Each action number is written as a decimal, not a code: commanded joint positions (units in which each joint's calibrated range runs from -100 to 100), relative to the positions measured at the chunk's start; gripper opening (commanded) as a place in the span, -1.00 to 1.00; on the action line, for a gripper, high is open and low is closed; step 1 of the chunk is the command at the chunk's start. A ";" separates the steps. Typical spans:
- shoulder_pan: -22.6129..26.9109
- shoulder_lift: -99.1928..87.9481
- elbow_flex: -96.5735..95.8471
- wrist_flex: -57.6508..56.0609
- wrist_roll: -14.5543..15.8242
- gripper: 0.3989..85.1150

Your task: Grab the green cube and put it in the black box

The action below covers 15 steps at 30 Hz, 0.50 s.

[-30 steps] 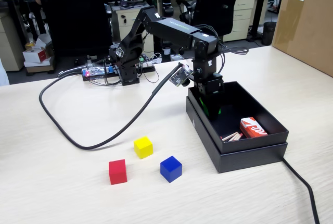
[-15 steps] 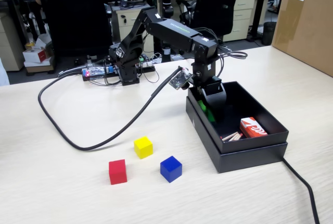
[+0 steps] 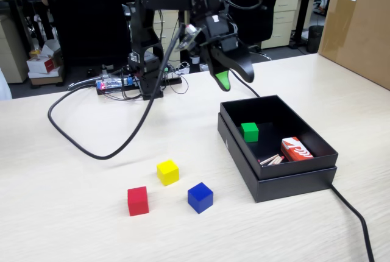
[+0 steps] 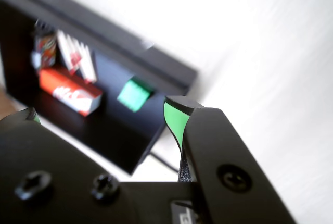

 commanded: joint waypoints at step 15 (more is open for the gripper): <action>-9.82 -50.15 -53.53 32.17 -0.15 0.13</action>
